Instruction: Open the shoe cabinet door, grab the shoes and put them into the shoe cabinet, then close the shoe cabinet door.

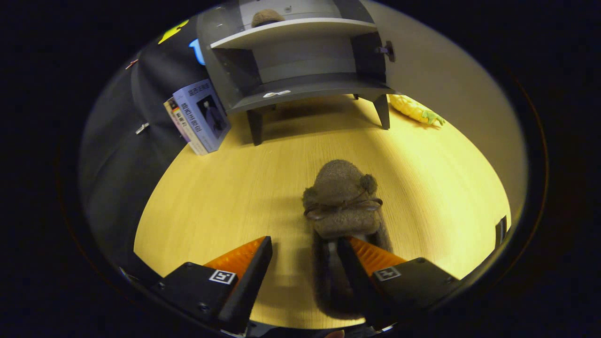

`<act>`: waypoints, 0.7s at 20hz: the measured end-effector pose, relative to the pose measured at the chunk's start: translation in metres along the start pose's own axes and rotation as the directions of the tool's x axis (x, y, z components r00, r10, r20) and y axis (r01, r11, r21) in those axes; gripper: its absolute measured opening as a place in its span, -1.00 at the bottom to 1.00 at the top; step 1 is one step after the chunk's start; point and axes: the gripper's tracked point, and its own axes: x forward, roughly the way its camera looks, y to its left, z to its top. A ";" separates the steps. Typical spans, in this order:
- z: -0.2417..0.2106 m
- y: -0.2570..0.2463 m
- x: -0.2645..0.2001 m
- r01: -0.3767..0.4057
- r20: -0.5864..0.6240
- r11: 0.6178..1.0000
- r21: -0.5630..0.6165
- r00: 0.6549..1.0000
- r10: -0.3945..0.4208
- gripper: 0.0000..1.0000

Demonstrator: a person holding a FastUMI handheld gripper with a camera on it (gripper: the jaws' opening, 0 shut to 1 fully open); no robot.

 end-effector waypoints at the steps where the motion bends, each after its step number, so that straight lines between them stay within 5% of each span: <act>1: 0.003 -0.002 0.008 0.021 0.019 1.000 -0.004 1.000 -0.021 0.69; 7: 0.020 -0.021 0.036 0.183 0.117 0.981 -0.057 0.977 -0.176 0.24; 12: 0.029 -0.017 0.033 0.129 0.124 0.991 -0.028 0.984 -0.125 -0.81; 14: 0.035 -0.019 0.024 0.127 0.129 0.991 -0.034 0.984 -0.122 -0.81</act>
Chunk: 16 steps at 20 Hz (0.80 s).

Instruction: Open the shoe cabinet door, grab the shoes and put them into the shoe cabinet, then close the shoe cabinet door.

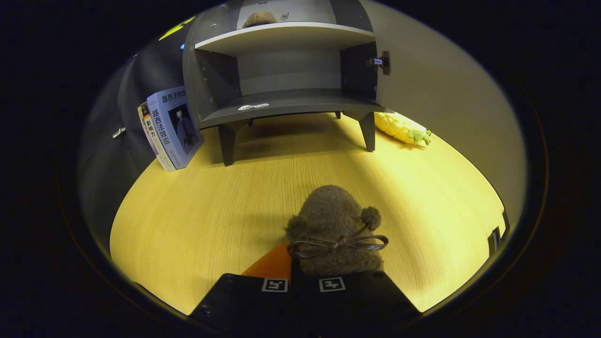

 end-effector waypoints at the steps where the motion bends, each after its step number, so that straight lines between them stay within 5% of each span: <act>1: 0.007 -0.001 -0.006 -0.005 0.007 1.000 0.002 1.000 0.005 -0.81; 16: 0.243 0.001 -0.148 -0.108 0.150 0.994 0.004 0.983 0.106 -0.81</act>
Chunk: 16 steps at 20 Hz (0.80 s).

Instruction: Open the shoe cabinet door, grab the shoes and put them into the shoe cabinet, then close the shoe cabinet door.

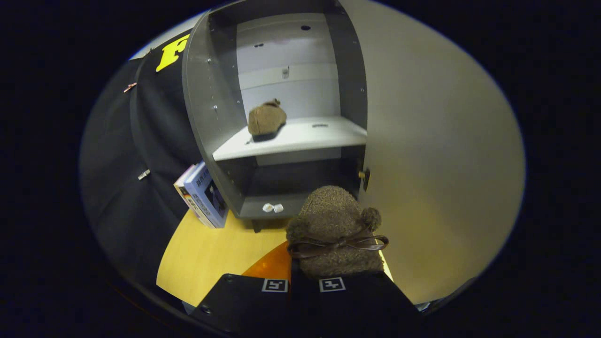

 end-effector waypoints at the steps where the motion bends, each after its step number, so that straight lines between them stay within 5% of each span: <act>1: 0.022 0.006 -0.002 -0.015 0.018 1.000 0.002 1.000 0.015 -0.82; 9: 0.160 0.021 0.055 -0.029 0.055 0.998 -0.060 0.998 0.032 -0.81; 16: 0.222 0.012 0.159 0.019 -0.001 0.995 -0.102 1.000 -0.020 -0.81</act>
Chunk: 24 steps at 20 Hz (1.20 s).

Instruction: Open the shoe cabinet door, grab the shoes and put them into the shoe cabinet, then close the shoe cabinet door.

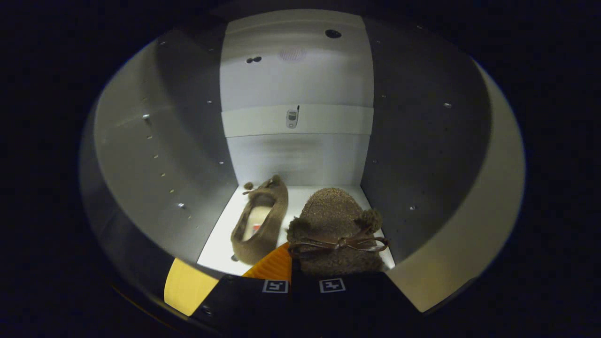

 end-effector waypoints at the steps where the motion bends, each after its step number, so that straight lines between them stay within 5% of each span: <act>1: 0.004 -0.001 0.015 0.007 -0.006 1.000 0.008 1.000 -0.007 -0.82; 8: 0.005 -0.011 0.103 0.051 -0.077 0.990 0.131 0.996 -0.042 -0.78; 19: -0.008 -0.015 0.146 0.094 -0.108 0.989 0.117 0.991 -0.082 -0.78; 24: -0.010 -0.007 0.133 0.065 -0.124 0.992 0.109 0.991 -0.051 -0.33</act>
